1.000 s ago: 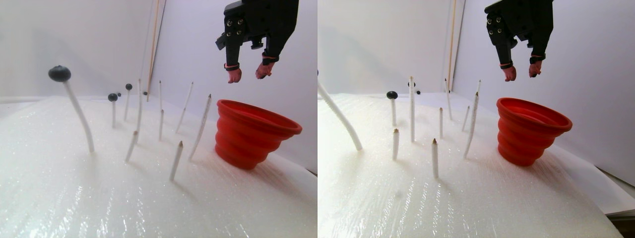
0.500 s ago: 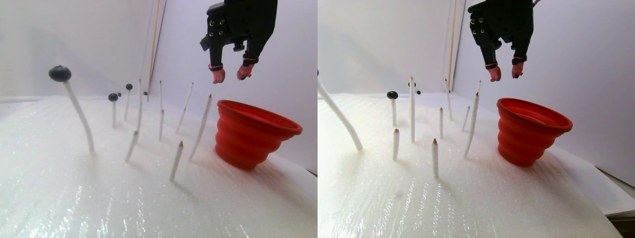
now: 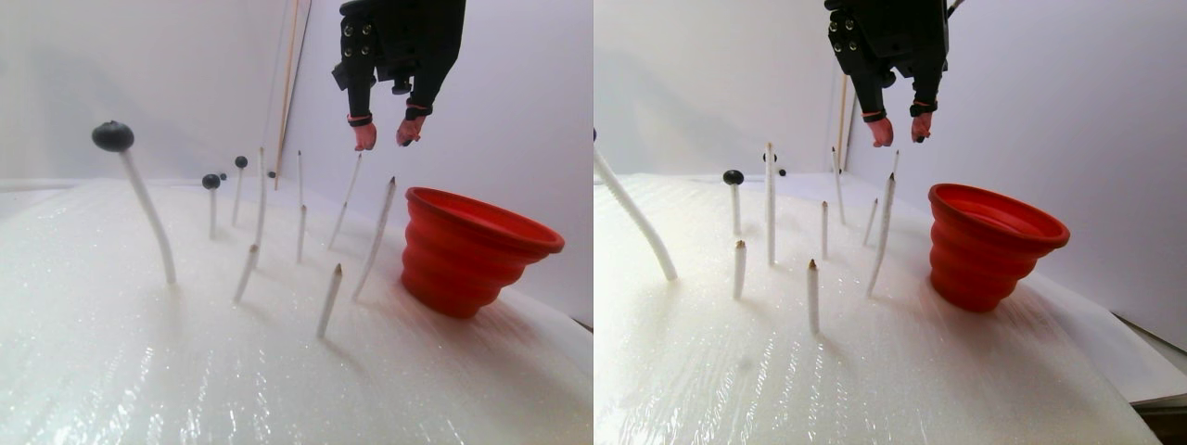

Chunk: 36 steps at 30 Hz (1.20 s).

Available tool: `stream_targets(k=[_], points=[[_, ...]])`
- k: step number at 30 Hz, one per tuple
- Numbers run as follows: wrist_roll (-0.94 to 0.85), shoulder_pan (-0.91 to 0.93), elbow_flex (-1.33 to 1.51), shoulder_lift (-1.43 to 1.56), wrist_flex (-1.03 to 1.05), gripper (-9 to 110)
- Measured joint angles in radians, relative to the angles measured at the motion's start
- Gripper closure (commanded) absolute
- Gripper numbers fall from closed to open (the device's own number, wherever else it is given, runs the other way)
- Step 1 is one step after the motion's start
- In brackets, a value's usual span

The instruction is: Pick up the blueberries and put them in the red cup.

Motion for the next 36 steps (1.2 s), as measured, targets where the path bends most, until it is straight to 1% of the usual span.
stream_targets(k=[25,36], points=[[0.069,-0.193,0.097,0.202,0.115,87],[0.072,-0.265,0.123,0.255,0.149,86]])
